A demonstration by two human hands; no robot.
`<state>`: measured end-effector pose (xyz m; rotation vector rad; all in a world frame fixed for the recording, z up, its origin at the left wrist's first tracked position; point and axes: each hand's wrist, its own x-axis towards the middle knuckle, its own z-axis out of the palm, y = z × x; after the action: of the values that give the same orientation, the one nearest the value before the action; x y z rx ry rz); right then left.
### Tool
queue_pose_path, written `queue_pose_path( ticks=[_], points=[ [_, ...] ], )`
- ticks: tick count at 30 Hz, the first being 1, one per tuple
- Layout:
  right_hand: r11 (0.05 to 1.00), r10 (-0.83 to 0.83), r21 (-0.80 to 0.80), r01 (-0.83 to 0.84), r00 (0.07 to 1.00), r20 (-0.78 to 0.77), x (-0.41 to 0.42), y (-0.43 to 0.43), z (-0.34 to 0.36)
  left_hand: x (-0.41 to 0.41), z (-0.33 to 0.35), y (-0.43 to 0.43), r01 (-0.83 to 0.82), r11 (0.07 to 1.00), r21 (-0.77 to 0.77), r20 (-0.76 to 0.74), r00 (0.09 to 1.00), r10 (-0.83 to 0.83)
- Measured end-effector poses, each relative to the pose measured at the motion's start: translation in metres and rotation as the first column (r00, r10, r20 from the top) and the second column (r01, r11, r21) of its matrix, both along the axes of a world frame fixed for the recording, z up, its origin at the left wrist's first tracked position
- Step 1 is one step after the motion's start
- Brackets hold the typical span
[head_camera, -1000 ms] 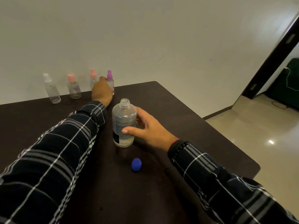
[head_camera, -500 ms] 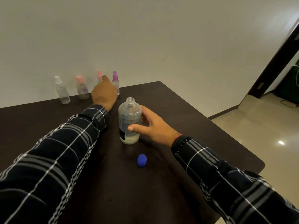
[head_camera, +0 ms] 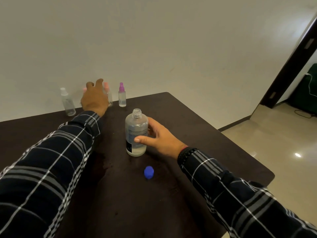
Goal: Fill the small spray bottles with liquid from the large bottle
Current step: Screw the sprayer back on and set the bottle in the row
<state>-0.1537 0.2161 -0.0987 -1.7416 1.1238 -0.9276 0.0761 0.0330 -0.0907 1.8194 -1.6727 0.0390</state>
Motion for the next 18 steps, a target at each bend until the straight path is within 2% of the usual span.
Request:
queue_pose_path(
  ticks=[3,10,15,18],
  points=[
    [1.000,0.003,0.006,-0.003,1.000,-0.010,0.000,0.000,0.001,0.004,-0.001,-0.004,0.044,0.995,0.088,-0.001,0.999,-0.045],
    [1.000,-0.002,0.012,0.002,1.000,-0.005,0.000,-0.001,-0.001,-0.007,0.007,-0.007,-0.024,0.999,-0.038,-0.198,0.980,0.016],
    [1.000,0.007,0.017,-0.007,1.000,-0.016,-0.001,-0.004,-0.002,-0.003,0.007,-0.014,0.063,0.997,0.050,-0.079,0.995,-0.059],
    [1.000,0.012,0.020,-0.012,0.999,-0.030,-0.002,-0.005,-0.003,-0.002,0.007,-0.013,0.042,0.999,0.013,-0.084,0.996,-0.040]
  ],
)
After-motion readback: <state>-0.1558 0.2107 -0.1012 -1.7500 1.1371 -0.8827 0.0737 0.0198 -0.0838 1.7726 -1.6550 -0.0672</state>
